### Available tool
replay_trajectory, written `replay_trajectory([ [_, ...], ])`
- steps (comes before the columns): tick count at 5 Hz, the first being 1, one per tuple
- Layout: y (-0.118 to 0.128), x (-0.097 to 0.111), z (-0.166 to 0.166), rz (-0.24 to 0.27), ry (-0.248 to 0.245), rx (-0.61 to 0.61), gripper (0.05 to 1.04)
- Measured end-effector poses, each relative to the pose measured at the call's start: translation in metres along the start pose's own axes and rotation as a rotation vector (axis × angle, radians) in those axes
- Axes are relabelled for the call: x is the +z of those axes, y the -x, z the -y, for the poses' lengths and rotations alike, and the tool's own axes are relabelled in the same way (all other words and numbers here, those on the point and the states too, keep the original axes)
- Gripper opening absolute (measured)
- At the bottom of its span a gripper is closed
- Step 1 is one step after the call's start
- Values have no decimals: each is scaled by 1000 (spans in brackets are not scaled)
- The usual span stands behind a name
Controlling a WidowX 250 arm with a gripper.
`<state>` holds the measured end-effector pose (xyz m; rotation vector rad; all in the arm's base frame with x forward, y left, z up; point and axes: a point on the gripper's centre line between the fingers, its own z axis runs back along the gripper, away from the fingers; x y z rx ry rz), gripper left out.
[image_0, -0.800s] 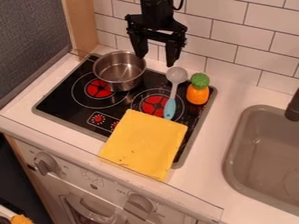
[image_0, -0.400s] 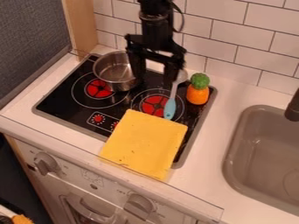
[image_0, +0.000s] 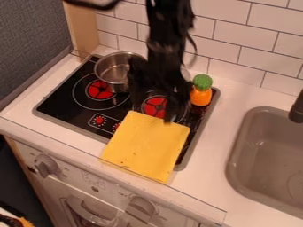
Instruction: Move the yellow cloth to the middle of the burners
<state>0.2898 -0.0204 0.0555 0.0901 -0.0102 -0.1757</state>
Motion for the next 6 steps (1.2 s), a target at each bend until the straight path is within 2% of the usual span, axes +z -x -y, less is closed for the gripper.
replay_trajectory([
  [2, 9, -28, -1, 87, -36, 43, 1001],
  [3, 8, -34, -8, 135, -49, 68, 1001],
  [5, 13, -47, -33, 187, -11, 137, 1001],
  [6, 14, -50, -48, 190, 14, 139, 1001],
])
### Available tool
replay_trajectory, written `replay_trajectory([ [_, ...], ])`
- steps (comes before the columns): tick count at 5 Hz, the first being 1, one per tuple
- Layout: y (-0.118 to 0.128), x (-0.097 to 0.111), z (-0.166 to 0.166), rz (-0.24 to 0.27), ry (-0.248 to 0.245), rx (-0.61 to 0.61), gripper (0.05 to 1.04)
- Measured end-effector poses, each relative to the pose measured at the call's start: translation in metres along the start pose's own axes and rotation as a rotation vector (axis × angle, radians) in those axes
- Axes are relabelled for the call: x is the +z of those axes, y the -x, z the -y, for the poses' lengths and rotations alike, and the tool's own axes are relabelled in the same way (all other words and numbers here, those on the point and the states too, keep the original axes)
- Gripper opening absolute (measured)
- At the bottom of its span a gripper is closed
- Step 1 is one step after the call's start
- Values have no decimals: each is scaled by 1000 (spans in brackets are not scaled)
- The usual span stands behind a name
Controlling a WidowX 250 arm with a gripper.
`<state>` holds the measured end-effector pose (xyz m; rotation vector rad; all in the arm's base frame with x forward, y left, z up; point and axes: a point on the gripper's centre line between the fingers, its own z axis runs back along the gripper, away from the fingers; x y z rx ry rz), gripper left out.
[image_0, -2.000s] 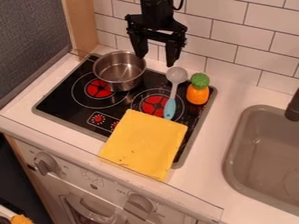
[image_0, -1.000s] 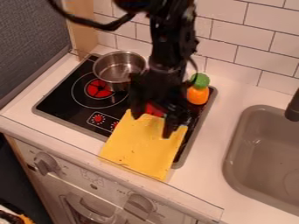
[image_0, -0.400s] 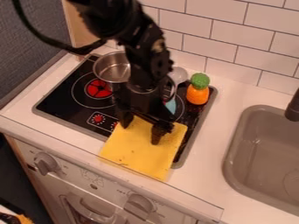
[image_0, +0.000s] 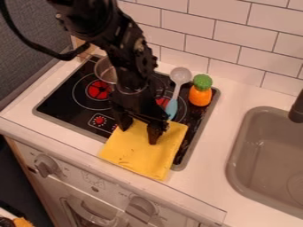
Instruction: Move the yellow cloth to the middle of the burners
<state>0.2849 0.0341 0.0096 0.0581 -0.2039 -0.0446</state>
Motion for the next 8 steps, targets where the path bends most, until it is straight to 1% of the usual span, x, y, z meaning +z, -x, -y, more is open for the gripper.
replay_trajectory([
  [1, -6, 0, -26, -8, -16, -49, 1001],
  [2, -10, 12, -73, -25, -51, -67, 1001],
  [3, -7, 19, -95, -56, -72, -127, 1001],
  [4, 1, 23, -114, -84, -79, -131, 1001],
  [5, -3, 22, -123, -80, -85, -129, 1001],
  [6, -1, 24, -130, -70, -77, -101, 1001],
  [7, 0, 42, -128, 30, -52, -50, 1001],
  [8, 1, 47, -124, 70, 0, -12, 1001],
])
